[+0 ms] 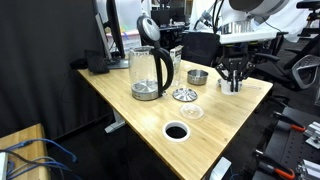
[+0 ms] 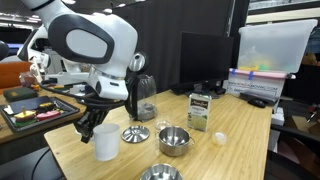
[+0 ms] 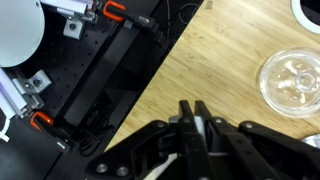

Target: Pour some contents from the white mug into the silver pan.

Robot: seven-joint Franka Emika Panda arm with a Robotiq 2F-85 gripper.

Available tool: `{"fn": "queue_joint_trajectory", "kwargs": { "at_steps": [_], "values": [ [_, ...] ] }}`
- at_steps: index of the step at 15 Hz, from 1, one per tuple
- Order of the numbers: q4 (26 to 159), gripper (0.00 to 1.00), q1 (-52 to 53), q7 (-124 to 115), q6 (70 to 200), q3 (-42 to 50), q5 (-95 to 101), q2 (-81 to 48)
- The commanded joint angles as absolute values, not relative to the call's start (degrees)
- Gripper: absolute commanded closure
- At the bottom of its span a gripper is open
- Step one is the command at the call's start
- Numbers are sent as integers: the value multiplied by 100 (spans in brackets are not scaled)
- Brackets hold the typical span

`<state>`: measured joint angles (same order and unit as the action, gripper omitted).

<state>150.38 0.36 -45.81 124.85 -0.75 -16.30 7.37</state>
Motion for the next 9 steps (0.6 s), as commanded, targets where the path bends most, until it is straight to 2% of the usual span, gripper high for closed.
{"fn": "queue_joint_trajectory", "kwargs": {
  "at_steps": [1, 2, 9],
  "values": [
    [15032, 91, -2, -4576, 12477, -112, -1634, 736],
    [14979, 98, -30, -4698, 12508, -96, -1656, 660],
    [14335, 98, -281, -4185, 11889, 370, -2746, 133]
  ]
}}
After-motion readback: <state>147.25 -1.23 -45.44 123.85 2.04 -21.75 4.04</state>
